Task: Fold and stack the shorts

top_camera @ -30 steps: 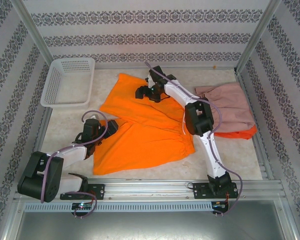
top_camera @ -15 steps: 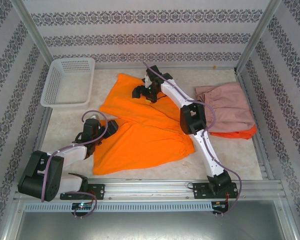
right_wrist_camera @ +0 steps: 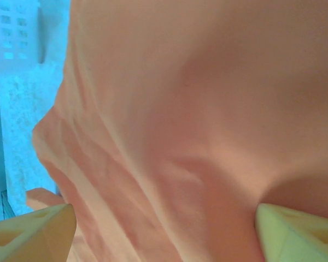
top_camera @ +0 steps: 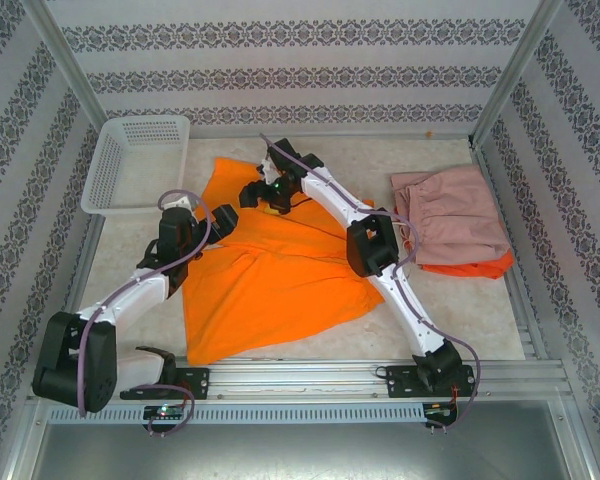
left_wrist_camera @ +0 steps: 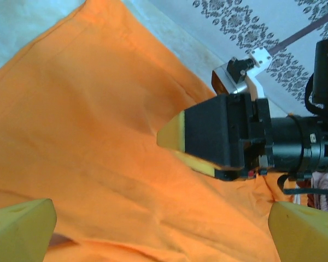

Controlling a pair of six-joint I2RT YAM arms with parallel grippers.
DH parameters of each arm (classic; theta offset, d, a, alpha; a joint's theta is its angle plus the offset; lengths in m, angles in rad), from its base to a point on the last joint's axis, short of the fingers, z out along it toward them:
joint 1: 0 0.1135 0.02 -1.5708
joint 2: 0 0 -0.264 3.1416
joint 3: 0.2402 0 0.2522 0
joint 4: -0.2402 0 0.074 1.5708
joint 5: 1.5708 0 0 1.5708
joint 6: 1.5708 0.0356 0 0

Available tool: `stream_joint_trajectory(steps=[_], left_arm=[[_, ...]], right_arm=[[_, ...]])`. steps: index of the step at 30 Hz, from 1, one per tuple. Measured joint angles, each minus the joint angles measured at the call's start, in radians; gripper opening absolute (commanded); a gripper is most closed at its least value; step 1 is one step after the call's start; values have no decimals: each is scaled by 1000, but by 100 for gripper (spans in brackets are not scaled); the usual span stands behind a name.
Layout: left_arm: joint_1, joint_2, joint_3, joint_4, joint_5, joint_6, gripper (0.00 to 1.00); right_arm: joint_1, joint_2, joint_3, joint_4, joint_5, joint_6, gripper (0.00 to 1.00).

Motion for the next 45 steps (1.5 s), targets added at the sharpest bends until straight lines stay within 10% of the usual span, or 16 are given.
stream_joint_trajectory(steps=[13,22,30,45], left_arm=[[24,198,137,13,93,-24,100],[65,374,176,79,169,-67,100],[85,463,208,84,178,-65,100],[86,544,245,92,174,-48,100]], right_arm=[[-78,-469,-247,84,107,-72,88],[-187,-813,-724,220,174,-104,88],[-289,-821,-1040,239,261,-111,89],[-352,-576,-956,248,277,-122,88]])
